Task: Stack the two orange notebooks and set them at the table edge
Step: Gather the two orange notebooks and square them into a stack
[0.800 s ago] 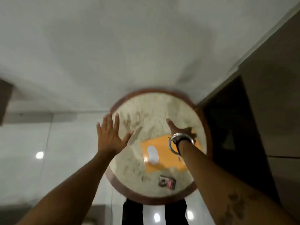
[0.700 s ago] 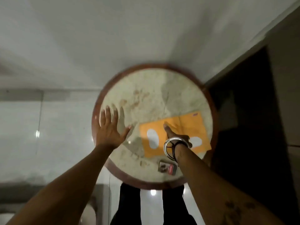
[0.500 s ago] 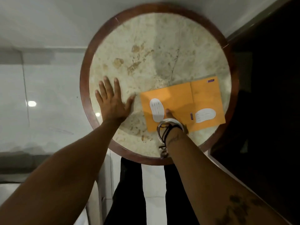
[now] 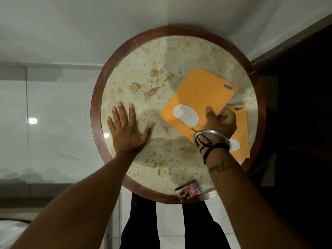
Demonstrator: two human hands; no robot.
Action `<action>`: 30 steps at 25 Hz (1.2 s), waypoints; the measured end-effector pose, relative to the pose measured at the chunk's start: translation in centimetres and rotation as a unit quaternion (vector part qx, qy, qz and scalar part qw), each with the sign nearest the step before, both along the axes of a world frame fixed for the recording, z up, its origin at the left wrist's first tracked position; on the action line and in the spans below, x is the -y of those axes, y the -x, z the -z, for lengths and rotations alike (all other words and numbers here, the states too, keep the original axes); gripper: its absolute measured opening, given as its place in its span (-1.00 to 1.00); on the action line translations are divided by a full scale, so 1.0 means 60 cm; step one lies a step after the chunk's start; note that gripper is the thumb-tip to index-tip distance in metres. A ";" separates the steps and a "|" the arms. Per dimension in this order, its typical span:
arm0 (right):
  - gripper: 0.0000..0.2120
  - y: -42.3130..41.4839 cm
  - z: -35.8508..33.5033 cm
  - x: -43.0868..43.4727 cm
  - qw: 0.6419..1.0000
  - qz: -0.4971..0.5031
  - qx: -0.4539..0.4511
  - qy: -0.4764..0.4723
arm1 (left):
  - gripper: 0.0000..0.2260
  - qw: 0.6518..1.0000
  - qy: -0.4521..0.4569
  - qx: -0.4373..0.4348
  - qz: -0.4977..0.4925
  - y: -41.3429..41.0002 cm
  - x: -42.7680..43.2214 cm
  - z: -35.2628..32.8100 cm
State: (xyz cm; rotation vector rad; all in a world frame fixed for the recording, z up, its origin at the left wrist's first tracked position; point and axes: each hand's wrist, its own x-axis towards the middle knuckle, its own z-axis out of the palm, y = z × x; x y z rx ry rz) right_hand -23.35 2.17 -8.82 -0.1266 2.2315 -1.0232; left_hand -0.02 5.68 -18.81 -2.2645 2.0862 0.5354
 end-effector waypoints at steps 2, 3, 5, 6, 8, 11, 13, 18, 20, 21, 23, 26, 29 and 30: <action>-0.53 0.015 0.005 0.042 0.997 -0.052 0.043 0.047 | -0.10 1.000 0.001 0.001 0.000 0.001 -0.002 0.003; -0.53 0.023 0.012 0.069 0.992 -0.087 0.064 0.065 | -0.08 1.000 0.001 0.002 0.000 0.002 -0.001 0.004; -0.59 0.027 0.020 0.122 0.979 -0.177 0.089 0.054 | -0.04 1.000 0.003 0.010 0.000 0.001 -0.001 0.006; -0.63 0.030 0.031 0.138 0.972 -0.210 0.094 0.048 | -0.03 1.000 0.006 0.012 0.002 0.000 -0.001 0.008; -0.66 0.032 0.050 0.157 0.966 -0.244 0.086 0.021 | -0.02 1.000 0.012 0.016 0.007 -0.001 -0.002 0.011; -0.63 0.031 0.077 0.174 0.969 -0.245 0.037 -0.027 | 0.00 1.000 0.015 0.019 0.010 -0.002 -0.002 0.013; -0.60 0.023 0.086 0.175 0.970 -0.234 -0.004 -0.058 | 0.01 1.000 0.014 0.018 0.008 -0.001 -0.002 0.013; -0.62 0.015 0.097 0.163 0.952 -0.279 -0.074 -0.108 | 0.02 1.000 0.004 0.007 0.005 -0.001 -0.003 0.012; -0.64 0.023 0.092 0.145 0.944 -0.293 -0.113 -0.104 | 0.02 1.000 0.004 0.009 0.005 -0.002 -0.003 0.012; -0.64 0.033 0.087 0.130 0.939 -0.295 -0.151 -0.096 | 0.02 1.000 0.005 0.009 0.005 -0.002 -0.003 0.011; -0.50 0.068 0.075 0.082 0.929 -0.282 -0.225 -0.084 | 0.01 1.000 0.007 0.005 0.005 -0.001 -0.003 0.011; -0.04 0.146 0.061 -0.010 0.930 -0.242 -0.221 -0.169 | 0.01 1.000 0.007 0.000 0.002 0.000 -0.002 0.013; 0.19 0.193 0.059 -0.096 0.897 -0.275 -0.173 -0.300 | 0.01 1.000 0.007 -0.002 0.001 -0.001 -0.003 0.016; 0.20 0.199 0.061 -0.113 0.879 -0.292 -0.176 -0.333 | 0.01 1.000 0.007 -0.001 0.003 -0.001 -0.003 0.016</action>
